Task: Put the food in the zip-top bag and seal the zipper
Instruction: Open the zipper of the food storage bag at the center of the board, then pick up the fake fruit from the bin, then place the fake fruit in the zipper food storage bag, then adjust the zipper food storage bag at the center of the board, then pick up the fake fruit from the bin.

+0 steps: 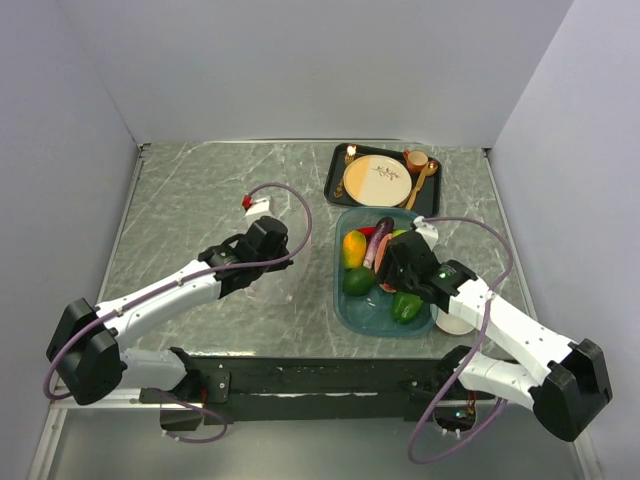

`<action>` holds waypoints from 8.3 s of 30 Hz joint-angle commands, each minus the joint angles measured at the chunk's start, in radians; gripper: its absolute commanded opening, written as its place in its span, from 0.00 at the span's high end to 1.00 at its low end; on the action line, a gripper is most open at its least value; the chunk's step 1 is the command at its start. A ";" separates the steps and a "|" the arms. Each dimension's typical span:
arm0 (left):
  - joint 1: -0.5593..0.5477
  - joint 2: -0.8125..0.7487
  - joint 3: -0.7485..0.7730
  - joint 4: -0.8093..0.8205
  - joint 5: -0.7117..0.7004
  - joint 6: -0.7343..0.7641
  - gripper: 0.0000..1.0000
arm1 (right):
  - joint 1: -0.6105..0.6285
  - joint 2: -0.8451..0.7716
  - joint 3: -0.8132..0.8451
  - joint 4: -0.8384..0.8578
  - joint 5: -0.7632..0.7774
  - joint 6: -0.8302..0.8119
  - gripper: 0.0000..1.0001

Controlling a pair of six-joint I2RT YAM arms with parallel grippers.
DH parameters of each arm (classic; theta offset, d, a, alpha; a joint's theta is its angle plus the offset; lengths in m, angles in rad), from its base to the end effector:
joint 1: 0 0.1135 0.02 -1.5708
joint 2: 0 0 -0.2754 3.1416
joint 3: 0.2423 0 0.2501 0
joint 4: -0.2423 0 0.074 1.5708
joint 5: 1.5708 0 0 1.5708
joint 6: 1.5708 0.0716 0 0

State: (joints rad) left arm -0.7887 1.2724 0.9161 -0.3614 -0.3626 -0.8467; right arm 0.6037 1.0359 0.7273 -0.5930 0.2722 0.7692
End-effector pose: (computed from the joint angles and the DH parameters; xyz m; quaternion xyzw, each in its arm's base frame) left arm 0.2250 -0.1905 0.2556 -0.1005 0.8929 -0.1846 0.3981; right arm 0.1903 0.1078 0.2217 0.1218 0.9289 0.1071 0.3329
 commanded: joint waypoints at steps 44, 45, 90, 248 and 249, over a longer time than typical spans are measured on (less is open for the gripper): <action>0.003 0.027 0.026 0.024 0.054 -0.018 0.99 | -0.056 -0.106 0.153 0.168 -0.570 -0.165 1.00; 0.003 0.030 0.027 0.027 0.065 -0.015 0.99 | -0.041 -0.087 0.158 0.177 -0.600 -0.165 1.00; 0.002 0.002 0.072 0.041 0.094 -0.006 0.99 | 0.125 0.394 0.291 0.337 -0.570 0.016 1.00; 0.003 -0.079 0.021 -0.042 -0.012 -0.032 0.99 | -0.062 0.001 -0.037 0.268 -0.327 -0.004 0.78; 0.003 -0.079 0.021 -0.039 -0.007 -0.031 0.99 | -0.064 -0.005 -0.032 0.263 -0.329 -0.004 0.78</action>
State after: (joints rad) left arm -0.7887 1.2015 0.9306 -0.4305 -0.3878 -0.8806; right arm 0.5468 1.0859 0.6365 -0.3099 -0.0704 0.7795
